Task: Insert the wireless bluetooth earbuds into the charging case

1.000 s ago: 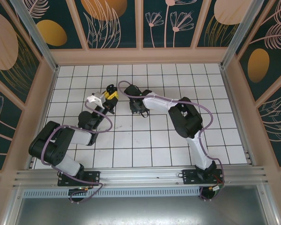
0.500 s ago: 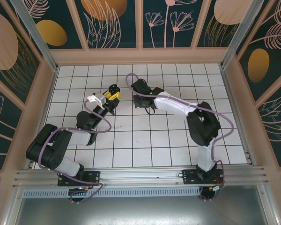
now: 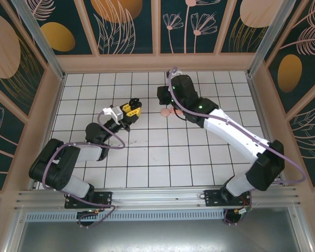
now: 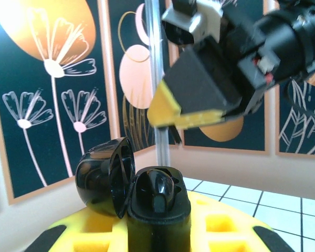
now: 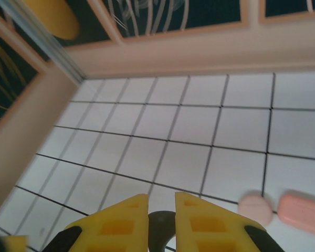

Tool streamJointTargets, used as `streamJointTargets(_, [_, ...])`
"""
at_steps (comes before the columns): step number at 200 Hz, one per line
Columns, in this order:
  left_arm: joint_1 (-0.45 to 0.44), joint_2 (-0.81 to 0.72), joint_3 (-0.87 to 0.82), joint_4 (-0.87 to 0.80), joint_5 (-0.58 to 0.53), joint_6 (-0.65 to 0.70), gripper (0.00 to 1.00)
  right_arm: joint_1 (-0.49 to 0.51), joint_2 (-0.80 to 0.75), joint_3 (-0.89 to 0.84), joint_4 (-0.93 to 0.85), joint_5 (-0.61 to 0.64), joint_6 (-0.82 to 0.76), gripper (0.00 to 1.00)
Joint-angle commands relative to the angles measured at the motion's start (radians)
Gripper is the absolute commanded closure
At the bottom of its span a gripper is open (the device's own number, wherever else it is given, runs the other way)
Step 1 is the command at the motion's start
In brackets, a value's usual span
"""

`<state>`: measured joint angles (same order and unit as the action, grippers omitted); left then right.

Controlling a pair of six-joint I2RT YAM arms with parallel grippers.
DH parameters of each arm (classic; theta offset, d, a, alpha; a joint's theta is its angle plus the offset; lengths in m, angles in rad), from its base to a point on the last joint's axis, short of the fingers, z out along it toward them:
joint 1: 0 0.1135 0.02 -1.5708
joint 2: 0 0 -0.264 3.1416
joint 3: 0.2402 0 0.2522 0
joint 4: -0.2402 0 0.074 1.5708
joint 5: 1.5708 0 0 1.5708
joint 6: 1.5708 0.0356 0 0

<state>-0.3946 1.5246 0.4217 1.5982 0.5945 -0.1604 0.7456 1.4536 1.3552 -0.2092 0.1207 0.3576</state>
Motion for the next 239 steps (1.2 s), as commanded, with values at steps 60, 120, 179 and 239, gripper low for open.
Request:
streamJointTargets(60, [-0.060,0.090,0.150,-0.006,0.093,0.013,1.00,0.011,-0.174,-0.208,0.360,-0.222,-0.021,0.83])
streamJointTargets(120, [-0.082,0.129,0.203,-0.012,0.096,-0.004,1.00,0.037,-0.173,-0.266,0.451,-0.253,-0.025,0.83])
streamJointTargets(179, [-0.085,0.135,0.213,-0.012,0.096,-0.007,1.00,0.052,-0.152,-0.280,0.479,-0.250,-0.023,0.83])
streamJointTargets(239, [-0.087,0.128,0.215,-0.012,0.099,-0.009,1.00,0.054,-0.117,-0.266,0.470,-0.236,-0.034,0.83])
